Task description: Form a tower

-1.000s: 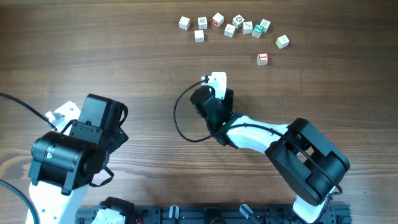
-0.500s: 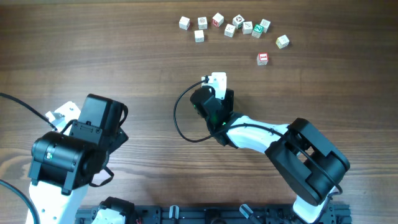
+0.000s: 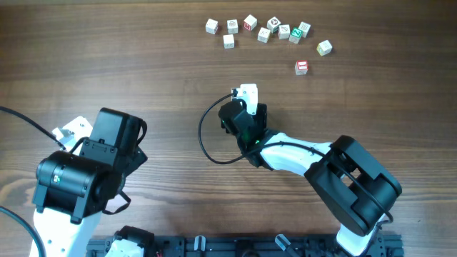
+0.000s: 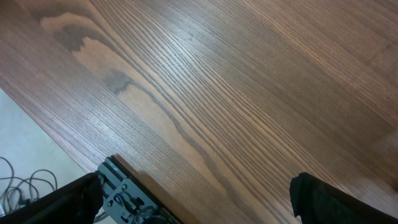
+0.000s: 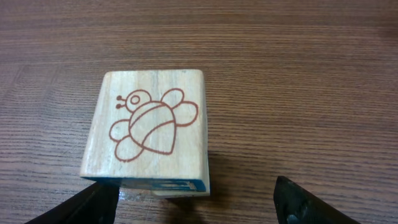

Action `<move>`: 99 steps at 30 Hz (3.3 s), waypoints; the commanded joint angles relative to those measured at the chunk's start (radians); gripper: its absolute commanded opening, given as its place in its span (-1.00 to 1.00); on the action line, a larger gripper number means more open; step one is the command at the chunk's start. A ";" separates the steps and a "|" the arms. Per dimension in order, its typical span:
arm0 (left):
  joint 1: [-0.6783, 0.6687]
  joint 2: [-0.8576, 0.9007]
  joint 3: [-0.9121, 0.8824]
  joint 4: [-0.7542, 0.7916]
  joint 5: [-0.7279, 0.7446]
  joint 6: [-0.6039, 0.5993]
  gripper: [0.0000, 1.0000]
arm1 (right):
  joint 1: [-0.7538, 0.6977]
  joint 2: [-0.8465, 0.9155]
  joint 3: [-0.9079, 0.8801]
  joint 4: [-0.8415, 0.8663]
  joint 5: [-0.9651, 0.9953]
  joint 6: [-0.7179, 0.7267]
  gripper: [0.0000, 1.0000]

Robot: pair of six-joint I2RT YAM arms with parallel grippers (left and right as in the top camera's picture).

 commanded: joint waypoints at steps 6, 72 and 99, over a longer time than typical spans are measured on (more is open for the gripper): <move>0.005 -0.004 0.000 -0.001 -0.002 -0.019 1.00 | -0.009 0.019 -0.002 0.004 -0.012 -0.009 0.56; 0.005 -0.004 0.000 -0.001 -0.002 -0.019 1.00 | -0.009 0.043 -0.002 0.045 -0.028 -0.008 -0.25; 0.005 -0.004 0.000 -0.001 -0.002 -0.019 1.00 | -0.008 0.042 0.000 0.037 -0.077 0.021 -0.30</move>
